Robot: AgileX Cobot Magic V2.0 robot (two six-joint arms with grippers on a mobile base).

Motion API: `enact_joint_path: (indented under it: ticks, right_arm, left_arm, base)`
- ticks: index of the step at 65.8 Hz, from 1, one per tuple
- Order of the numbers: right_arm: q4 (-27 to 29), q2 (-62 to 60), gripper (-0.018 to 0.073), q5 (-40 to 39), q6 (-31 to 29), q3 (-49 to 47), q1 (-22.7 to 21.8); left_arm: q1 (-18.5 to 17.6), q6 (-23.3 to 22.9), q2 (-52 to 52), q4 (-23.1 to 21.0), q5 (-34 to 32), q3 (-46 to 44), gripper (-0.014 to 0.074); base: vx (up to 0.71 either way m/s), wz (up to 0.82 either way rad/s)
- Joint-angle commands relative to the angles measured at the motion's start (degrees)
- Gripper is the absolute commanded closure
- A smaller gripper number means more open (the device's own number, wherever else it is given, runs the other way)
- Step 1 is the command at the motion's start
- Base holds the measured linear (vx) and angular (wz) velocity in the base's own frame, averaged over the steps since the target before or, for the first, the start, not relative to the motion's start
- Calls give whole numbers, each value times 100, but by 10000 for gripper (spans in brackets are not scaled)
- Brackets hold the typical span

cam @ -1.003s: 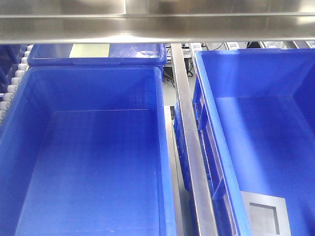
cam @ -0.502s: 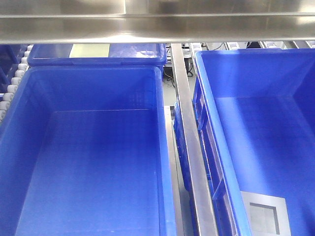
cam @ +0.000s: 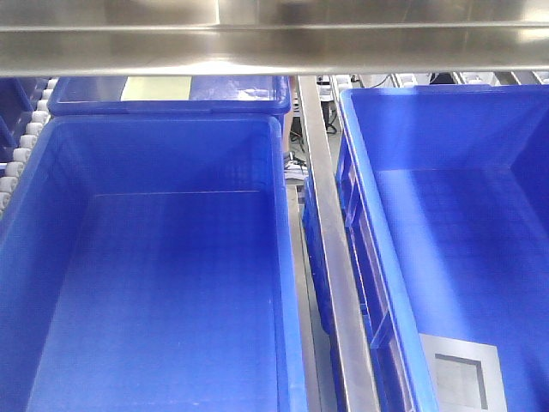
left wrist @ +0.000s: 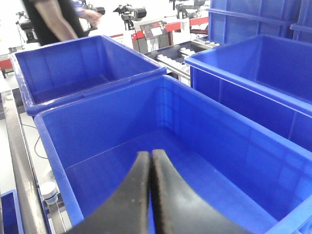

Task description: Sort gray base to blue bin

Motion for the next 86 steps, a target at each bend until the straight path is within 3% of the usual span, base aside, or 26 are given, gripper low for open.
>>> enact_joint_path:
  ticks: [1,9,41,53,66,74,86]
  right_arm:
    - [-31,18,564,-224,-52,29,-11]
    - [-31,18,564,-224,-52,29,-11]
    - [-31,18,564,-224,-52,29,-11]
    - [-31,18,564,-224,-52,29,-11]
    - [-31,18,564,-224,-52,29,-11]
    - [-31,18,564,-224,-52,29,-11]
    - [-31,18,564,-224,-52,29,-11]
  left_arm:
    - [8,-189,-30,0,-485,-139,603]
    - [8,-461,-30,81,-474,-139,603]
    - [123,-321,-36,125,-466,-130,603]
    - [1043,37,-36,125,-918,306,603]
    - [2344,37,-36,125,-2457,1233,603]
    - [3017,19,-36,114,-2902,1716,603]
    - [3358,19,-43,119,-3482,2466,603]
  base:
    - [0,0]
    - [0,0]
    - [0,0]
    - [0,0]
    - [0,0]
    - [0,0]
    - [0,0]
